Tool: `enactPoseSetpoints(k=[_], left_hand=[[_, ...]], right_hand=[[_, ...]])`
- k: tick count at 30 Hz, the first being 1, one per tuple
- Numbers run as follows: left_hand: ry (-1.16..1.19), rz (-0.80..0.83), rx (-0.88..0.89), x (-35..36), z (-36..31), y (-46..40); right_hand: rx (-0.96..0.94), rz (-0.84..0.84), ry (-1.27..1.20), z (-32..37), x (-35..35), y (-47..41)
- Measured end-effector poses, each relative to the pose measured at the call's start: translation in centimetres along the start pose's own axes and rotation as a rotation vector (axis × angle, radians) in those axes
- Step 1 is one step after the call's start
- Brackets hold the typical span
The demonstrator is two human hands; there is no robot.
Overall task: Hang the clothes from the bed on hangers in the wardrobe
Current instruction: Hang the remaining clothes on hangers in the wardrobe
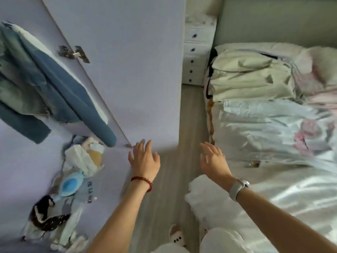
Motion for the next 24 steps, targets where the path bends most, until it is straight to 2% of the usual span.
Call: enactPoseSetpoints(k=[6, 10, 14, 19, 24], left_hand=[[-0.026, 0.365, 0.387, 12.7, -17.5, 5.2], [-0.152, 0.597, 0.718, 21.3, -29.4, 13.3], [-0.266, 0.792, 0.942, 29.2, -38.5, 23.1], [-0.45, 0.924, 1.121, 38.5, -44.0, 32.3], [-0.74, 0.94, 1.219, 45.0, -45.5, 36.5]], right_hand=[[0.498, -0.104, -0.189, -18.8, -2.2, 14.4], [0.796, -0.208, -0.322, -29.2, -2.9, 26.2], [1.086, -0.31, -0.423, -38.6, -2.3, 38.1], [1.42, -0.375, -0.549, -49.0, -0.7, 50.6], [1.658, -0.407, -0.571, -57.8, 1.0, 59.7]])
Point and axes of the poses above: each hand's wrist, its own y-axis away from the middle knuckle, its own x-axis out of the palm, z = x × y, the point moved 7 cm from there along -y, towards the middle knuckle, and after that the axes turned 8 degrees about z, right-handed, at the moved point
